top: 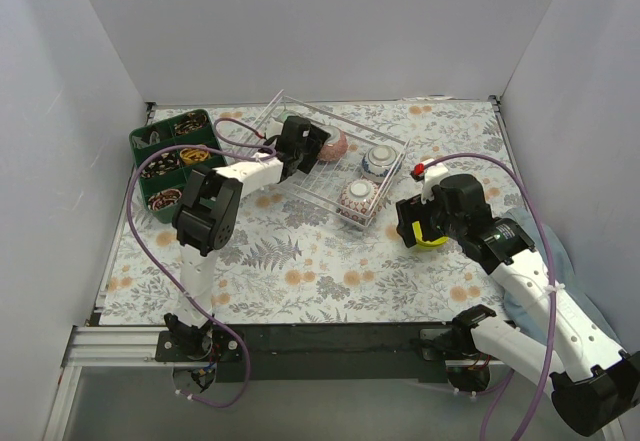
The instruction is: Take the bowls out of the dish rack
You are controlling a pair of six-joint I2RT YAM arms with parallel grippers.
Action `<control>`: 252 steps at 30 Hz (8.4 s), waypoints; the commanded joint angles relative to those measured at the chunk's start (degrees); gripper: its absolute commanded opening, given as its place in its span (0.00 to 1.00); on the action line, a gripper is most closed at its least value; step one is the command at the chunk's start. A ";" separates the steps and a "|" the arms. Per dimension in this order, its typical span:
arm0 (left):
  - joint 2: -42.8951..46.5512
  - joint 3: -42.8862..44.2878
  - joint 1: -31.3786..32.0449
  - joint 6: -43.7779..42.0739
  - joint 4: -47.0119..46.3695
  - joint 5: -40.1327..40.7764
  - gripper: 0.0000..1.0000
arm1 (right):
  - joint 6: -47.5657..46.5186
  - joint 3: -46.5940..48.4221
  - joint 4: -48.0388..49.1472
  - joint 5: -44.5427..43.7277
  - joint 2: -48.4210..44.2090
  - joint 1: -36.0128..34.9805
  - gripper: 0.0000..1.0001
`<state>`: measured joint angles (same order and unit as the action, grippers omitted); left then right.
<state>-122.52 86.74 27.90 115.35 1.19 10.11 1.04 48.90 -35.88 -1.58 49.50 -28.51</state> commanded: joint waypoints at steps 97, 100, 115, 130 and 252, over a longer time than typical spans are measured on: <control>65.83 -42.53 33.44 -123.61 -2.16 2.72 0.10 | -9.12 25.27 1.78 44.89 22.48 0.21 0.91; 66.09 -42.88 36.16 -124.58 -2.07 2.11 0.10 | -10.09 25.89 1.69 49.38 24.50 0.21 0.92; 64.07 -42.53 39.34 -123.70 -2.60 -0.79 0.10 | -16.24 24.31 -4.99 63.89 29.69 -1.80 0.82; 62.66 -42.88 39.78 -118.87 -3.21 -2.03 0.14 | -19.32 19.56 -8.59 64.78 29.52 -4.53 0.03; 6.42 10.45 13.85 -49.26 28.78 0.87 0.46 | 14.17 -1.80 8.20 -14.85 -2.74 -10.69 0.97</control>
<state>-112.27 93.36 42.52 66.70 32.25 2.31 14.98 46.98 -27.27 -16.32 48.16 -39.70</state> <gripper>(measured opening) 0.475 0.974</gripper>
